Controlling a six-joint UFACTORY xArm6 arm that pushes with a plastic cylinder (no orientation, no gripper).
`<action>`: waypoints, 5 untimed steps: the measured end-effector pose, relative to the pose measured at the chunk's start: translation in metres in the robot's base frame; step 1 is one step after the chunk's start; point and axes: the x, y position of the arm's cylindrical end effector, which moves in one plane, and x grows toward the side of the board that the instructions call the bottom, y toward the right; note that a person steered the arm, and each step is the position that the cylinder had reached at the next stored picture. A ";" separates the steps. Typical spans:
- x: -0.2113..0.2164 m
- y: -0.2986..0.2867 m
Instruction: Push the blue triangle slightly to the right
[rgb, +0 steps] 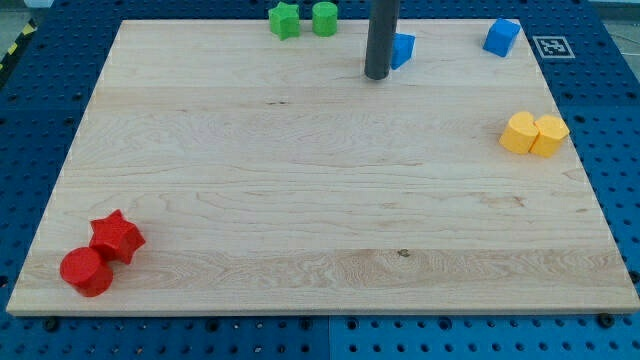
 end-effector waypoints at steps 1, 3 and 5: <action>-0.004 -0.003; -0.022 -0.006; -0.037 -0.006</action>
